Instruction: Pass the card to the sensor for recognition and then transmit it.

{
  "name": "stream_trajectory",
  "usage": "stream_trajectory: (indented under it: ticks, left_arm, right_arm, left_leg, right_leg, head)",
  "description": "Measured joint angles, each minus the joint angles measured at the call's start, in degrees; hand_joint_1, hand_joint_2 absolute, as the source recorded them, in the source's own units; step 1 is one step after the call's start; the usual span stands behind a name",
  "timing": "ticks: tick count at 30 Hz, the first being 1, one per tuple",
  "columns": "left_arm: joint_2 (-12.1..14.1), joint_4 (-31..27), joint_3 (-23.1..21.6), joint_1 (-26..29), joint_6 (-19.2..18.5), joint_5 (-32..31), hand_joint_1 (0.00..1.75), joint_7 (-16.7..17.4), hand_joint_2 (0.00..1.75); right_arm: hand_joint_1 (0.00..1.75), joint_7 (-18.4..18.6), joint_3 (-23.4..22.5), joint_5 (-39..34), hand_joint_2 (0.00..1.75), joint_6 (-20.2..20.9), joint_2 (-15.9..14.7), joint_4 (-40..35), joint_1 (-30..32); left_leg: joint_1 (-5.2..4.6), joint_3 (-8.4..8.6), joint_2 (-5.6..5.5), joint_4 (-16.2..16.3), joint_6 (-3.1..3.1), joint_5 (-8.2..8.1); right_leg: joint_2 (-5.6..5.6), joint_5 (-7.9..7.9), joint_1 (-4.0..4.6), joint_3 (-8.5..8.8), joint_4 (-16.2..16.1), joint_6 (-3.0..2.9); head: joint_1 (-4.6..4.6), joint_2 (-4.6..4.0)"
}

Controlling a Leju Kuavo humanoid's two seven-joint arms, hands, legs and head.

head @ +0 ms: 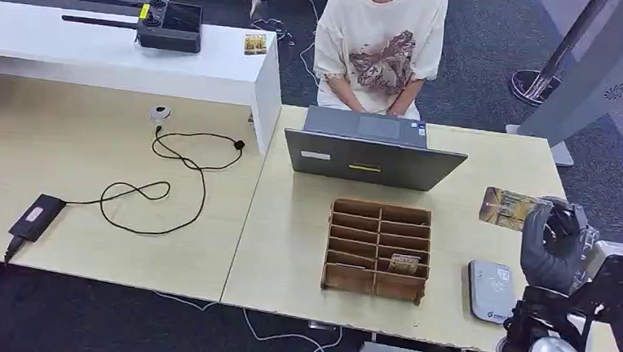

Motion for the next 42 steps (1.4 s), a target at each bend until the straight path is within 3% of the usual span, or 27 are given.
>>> stream_trajectory:
  ticks: [19,25,33,42]
  left_arm:
    - [-0.39,0.00,0.02,-0.07,-0.28,-0.90,0.00,0.46,1.75]
    - [-0.52,0.00,0.02,-0.07,-0.28,-1.16,0.00,0.72,1.75]
    - [-0.79,0.00,0.02,-0.07,-0.37,-1.66,0.00,1.49,1.75]
    - [-0.94,0.00,0.02,-0.11,-0.72,-2.16,0.00,1.51,1.75]
  right_arm:
    - [1.75,3.17,-8.87,-2.17,1.75,-3.85,7.15,4.44,1.85]
    - [1.75,3.76,-12.09,3.02,1.75,-4.99,8.26,6.34,1.53]
    - [1.75,7.39,-15.50,21.06,1.75,-11.81,9.27,6.41,1.57]
    - [1.75,7.78,-20.26,27.73,1.75,-9.90,11.30,6.21,2.21]
  left_leg:
    - [-0.01,0.00,0.01,0.00,0.00,0.00]
    - [-0.01,0.00,0.01,0.00,0.01,0.01]
    - [-0.01,0.00,0.01,0.00,0.01,0.00]
    - [-0.01,0.01,0.04,0.00,0.01,0.01]
  right_leg:
    - [0.00,0.00,-0.01,0.01,0.00,0.00]
    - [0.00,0.01,-0.01,0.00,0.00,0.01]
    - [0.00,0.00,-0.01,0.00,0.00,0.00]
    - [0.01,0.01,-0.01,0.00,0.00,0.00]
  head:
    - [0.02,0.02]
    - [0.02,0.02]
    - [0.02,0.02]
    - [0.02,0.00]
